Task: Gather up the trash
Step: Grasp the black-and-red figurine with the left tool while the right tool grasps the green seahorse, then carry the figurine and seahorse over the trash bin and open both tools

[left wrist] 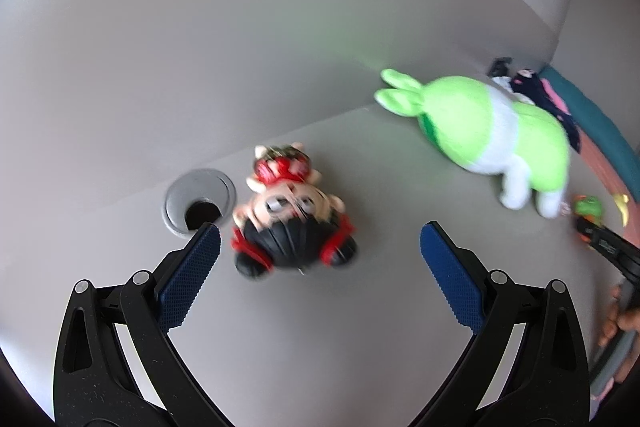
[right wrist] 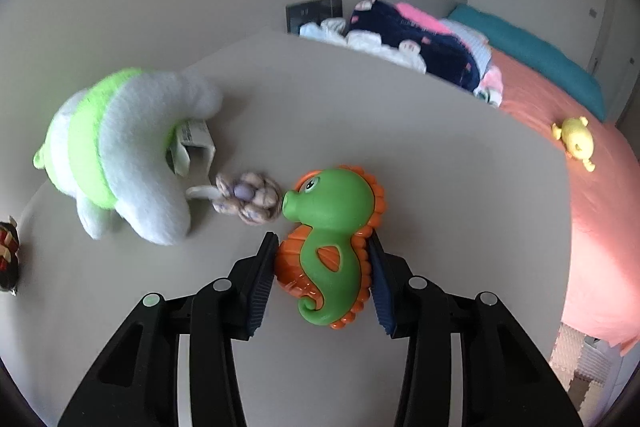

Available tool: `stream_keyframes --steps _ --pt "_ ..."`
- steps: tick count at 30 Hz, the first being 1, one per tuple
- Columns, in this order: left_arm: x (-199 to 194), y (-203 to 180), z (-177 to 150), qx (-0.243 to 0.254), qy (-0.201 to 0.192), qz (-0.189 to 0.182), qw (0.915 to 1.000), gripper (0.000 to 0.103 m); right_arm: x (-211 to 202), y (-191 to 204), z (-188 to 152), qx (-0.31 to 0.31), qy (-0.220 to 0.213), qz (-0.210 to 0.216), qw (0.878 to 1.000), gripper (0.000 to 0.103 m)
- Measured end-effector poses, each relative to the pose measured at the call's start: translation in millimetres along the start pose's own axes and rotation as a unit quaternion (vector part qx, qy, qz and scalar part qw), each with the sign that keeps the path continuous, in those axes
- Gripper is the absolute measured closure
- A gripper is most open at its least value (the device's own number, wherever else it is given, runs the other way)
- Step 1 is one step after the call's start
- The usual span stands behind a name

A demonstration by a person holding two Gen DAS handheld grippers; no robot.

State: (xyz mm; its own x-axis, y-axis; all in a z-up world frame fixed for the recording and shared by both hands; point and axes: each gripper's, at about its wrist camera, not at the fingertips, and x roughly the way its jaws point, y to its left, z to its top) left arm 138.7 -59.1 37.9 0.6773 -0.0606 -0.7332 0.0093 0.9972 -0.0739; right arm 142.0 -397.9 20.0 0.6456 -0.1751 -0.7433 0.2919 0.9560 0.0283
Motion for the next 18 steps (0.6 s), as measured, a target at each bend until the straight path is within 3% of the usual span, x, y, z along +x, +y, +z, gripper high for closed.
stream_keyframes --steps 8,14,18 --pt "47 12 10 -0.035 0.05 0.022 0.9979 0.006 -19 0 3 -0.003 -0.022 0.026 0.999 0.058" --pt "54 14 7 -0.028 0.044 0.034 0.9981 0.032 -26 -2 2 -0.009 -0.032 0.031 0.999 0.058" --pt "49 15 5 -0.034 0.037 0.03 0.9983 0.033 -36 -10 -3 -0.004 -0.039 0.035 0.999 0.058"
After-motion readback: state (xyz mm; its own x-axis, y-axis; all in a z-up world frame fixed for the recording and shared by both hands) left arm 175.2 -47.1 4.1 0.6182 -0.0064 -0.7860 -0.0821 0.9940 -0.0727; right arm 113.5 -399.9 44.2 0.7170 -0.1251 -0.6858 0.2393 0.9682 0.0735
